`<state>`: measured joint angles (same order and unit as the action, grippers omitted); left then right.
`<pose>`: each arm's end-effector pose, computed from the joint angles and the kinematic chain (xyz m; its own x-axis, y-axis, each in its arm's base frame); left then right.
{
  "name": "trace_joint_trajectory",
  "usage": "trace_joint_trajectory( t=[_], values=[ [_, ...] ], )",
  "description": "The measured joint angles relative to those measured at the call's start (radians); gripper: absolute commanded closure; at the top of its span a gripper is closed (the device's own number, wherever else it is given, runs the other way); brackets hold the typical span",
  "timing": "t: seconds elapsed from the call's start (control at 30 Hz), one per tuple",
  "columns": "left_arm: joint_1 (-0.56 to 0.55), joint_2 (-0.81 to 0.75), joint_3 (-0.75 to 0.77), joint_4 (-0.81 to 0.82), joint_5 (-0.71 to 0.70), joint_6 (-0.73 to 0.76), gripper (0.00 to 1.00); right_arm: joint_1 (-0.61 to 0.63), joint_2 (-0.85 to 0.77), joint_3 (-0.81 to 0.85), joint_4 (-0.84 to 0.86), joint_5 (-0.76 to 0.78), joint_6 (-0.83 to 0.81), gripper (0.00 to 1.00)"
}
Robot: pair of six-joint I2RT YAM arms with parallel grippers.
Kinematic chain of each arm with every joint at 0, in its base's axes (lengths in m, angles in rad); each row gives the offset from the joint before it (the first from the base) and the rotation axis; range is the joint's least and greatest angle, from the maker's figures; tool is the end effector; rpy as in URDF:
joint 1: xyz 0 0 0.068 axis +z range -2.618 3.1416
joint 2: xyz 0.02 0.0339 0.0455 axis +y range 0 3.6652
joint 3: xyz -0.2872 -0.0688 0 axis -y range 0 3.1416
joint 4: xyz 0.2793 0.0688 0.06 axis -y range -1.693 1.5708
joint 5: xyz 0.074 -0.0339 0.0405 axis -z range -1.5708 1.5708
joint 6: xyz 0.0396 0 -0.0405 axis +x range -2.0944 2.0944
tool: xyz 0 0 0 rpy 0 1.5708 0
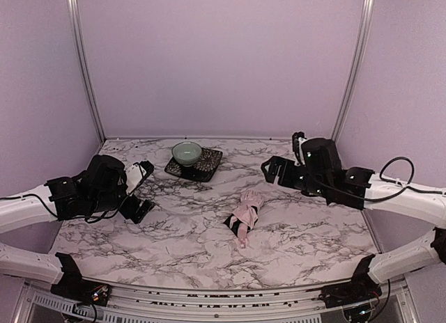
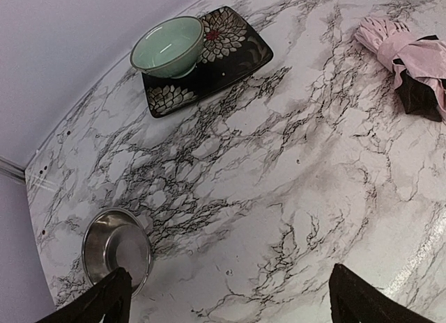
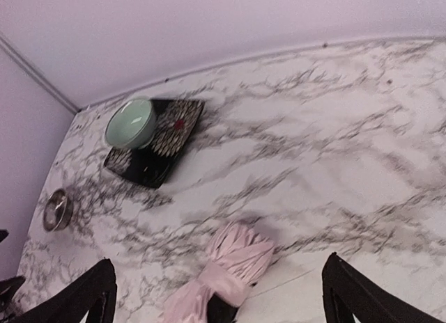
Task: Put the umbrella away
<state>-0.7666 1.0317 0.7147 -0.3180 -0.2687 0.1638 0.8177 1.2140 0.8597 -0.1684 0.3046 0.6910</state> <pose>0.1852 -0.1637 0.2634 -0.3376 0.5434 -0.7686 0.5776 0.7643 0.2866 0.2134 0.2102 0.2862 -0.5934 0.2559 -0.7631 -0.1818 0.8810 0.4368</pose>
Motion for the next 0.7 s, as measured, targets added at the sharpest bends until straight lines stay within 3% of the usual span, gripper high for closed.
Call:
trace_joint_trajectory(
  t=[0.27,0.4,0.53,0.7],
  values=[
    [0.005,0.000,0.000,0.007,-0.032,-0.028,0.01,-0.541,-0.202,-0.100,0.045,-0.191,-0.297,0.00],
    [0.075,0.002,-0.002,0.034,-0.044,-0.072,0.01,-0.767,-0.232,-0.183,0.133,-0.295,-0.372,0.00],
    [0.231,0.027,-0.002,0.089,-0.036,-0.157,0.01,-0.875,-0.140,-0.195,0.184,-0.352,-0.412,0.00],
    [0.500,0.071,-0.002,0.212,-0.026,-0.319,0.01,-0.898,-0.035,-0.210,0.257,-0.366,-0.413,0.00]
  ],
)
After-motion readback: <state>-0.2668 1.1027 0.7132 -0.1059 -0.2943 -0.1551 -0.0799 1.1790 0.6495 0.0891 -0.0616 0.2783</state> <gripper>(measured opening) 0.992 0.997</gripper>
